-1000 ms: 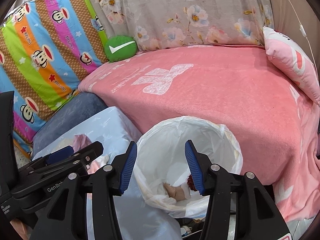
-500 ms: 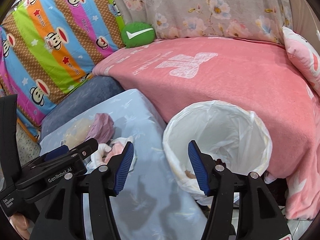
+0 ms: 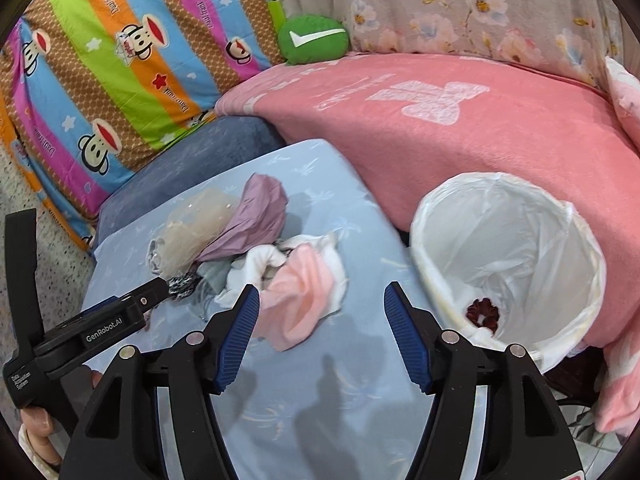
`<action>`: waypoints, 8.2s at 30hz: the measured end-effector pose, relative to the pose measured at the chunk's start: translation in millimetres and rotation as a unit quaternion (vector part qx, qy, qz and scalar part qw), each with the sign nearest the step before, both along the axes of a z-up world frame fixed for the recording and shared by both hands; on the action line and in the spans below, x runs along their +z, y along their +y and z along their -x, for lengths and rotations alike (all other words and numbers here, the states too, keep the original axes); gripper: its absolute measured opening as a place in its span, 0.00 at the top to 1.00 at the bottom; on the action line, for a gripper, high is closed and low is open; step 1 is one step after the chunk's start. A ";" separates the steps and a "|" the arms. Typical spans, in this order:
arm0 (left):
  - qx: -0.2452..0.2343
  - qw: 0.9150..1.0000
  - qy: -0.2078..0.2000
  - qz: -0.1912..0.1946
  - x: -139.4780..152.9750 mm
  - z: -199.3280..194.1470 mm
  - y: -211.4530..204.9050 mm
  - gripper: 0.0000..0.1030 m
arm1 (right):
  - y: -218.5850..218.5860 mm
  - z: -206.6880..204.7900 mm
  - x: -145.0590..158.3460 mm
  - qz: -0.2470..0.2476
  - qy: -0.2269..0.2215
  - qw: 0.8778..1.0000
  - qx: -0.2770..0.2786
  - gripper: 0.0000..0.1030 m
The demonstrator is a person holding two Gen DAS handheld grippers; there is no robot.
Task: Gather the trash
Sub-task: 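Move the left tool back over the table toward the brown dotted scrunchie, then grasp the brown dotted scrunchie with the left tool while the right tool grasps the sheer fabric, then carry both items over the wastebasket and open both tools to release them, then move both tools back over the remaining cloth pile, then grasp the leopard-print strip with the left tool while the right tool grasps the pink cloth, then lift both held items and carry them toward the wastebasket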
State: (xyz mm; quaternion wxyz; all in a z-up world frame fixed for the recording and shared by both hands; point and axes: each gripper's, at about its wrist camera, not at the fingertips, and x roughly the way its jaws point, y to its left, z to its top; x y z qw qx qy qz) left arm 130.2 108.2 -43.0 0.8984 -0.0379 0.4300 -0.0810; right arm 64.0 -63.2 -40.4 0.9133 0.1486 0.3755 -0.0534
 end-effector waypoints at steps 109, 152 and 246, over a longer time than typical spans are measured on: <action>-0.252 0.967 -0.015 0.043 66.8 20.8 -238.2 0.79 | -208.9 60.3 96.0 -0.040 -0.127 0.981 -0.142 0.98; -0.152 0.987 -0.026 0.042 52.0 14.4 -164.3 0.27 | -128.6 39.8 65.2 -0.030 -0.076 0.994 -0.073 0.60; -0.061 0.992 -0.016 0.107 56.9 12.3 -57.5 0.84 | -38.8 4.5 66.6 -0.047 -0.088 0.995 0.031 0.98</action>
